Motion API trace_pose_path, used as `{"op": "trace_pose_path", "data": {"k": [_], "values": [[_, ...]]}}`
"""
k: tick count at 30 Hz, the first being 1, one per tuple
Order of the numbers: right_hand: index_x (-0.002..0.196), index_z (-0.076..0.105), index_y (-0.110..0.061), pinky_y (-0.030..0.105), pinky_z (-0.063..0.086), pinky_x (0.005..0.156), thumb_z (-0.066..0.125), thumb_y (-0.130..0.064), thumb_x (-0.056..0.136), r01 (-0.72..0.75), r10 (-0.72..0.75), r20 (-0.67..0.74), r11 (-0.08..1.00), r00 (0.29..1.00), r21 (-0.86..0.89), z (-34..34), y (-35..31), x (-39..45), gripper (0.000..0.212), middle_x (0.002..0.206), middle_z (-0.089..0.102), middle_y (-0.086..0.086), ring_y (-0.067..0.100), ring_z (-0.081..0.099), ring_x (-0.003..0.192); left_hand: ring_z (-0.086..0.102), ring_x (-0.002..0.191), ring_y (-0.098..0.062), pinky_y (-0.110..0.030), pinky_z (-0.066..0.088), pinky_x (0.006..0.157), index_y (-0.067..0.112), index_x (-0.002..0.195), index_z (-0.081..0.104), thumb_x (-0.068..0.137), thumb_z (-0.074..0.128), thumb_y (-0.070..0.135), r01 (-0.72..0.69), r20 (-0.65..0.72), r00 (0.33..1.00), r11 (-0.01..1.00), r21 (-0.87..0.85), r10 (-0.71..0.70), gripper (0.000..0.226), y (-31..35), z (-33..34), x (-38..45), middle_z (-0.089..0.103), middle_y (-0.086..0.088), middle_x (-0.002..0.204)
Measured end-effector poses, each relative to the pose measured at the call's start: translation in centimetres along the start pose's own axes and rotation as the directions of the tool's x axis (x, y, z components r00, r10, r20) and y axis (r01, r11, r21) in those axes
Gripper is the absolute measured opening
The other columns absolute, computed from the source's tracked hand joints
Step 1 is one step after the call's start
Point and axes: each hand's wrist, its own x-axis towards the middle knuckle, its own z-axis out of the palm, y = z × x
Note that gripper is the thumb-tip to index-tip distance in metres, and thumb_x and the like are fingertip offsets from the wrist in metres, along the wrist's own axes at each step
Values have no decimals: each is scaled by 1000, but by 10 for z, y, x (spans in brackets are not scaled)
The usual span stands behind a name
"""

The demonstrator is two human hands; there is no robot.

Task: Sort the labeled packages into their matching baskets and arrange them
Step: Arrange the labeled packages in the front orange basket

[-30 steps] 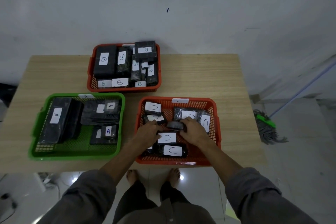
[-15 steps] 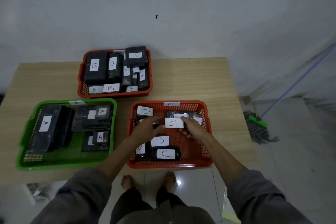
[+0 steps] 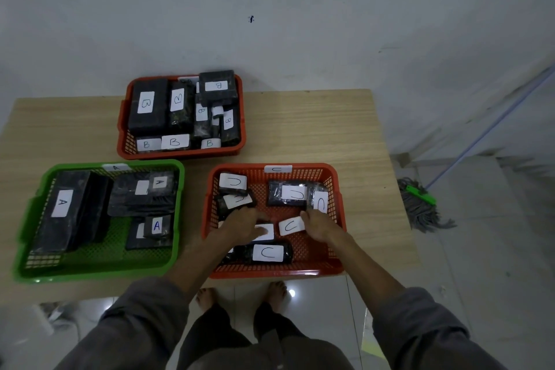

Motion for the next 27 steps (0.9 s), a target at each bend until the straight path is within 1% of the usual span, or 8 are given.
{"op": "trace_pose_path", "data": {"k": [3,8,13,20,22,24,26,27], "values": [[126,55,-4,35,43,103,25,-34,110,21,-21,34,1000,999,22,5,5,-5,45,133,58,18,29,55,120,58,118,-19,-35,47,101,18,125,65,91,66,23,47,38,998,996,-71,-44,34,-4,1,2,65,0,128],[108,60,-4,34,47,92,30,-32,109,26,-26,14,1000,1000,-2,22,8,-8,42,117,65,18,30,61,107,57,120,-18,-35,45,104,20,128,64,93,63,21,52,98,994,997,-57,-46,35,-7,-6,5,63,2,131],[121,62,-8,35,50,93,42,-34,106,78,-76,-49,996,996,33,25,5,-13,36,119,66,14,27,62,108,58,119,-17,-36,46,104,21,128,64,92,64,21,64,94,994,995,-80,-57,36,-8,-5,4,64,2,130],[120,62,-10,38,52,93,49,-38,102,94,-103,-72,989,992,-117,23,-1,-17,36,117,68,12,28,64,107,62,113,-19,-36,48,100,21,129,63,92,64,22,56,99,994,996,-72,-49,37,-7,-5,2,66,0,126],[111,64,-12,39,55,86,49,-40,101,81,-122,-198,976,973,-203,19,-5,-20,33,107,70,10,27,68,99,61,115,-18,-35,48,101,21,128,63,92,64,23,42,86,996,995,-86,-34,36,-6,-6,1,66,1,127],[103,63,-14,38,56,76,48,-41,100,46,-156,-426,965,891,-258,12,-7,-21,31,99,69,6,25,69,90,61,115,-16,-34,49,100,19,125,64,92,64,27,24,50,999,992,-123,-18,34,-3,-5,0,66,1,126],[114,58,-15,39,56,76,52,-37,98,37,-198,-588,961,784,-275,3,-9,-19,28,110,62,7,24,65,96,62,113,-16,-38,51,98,16,120,65,92,64,32,18,4,1000,987,-160,-18,32,0,-5,0,68,0,122],[125,52,-16,41,56,82,57,-36,95,34,-203,-608,960,768,-277,0,-10,-16,36,122,57,9,26,61,106,63,111,-17,-40,52,96,15,118,65,92,64,33,27,-15,999,987,-158,-29,32,2,-7,1,68,-1,120]]}}
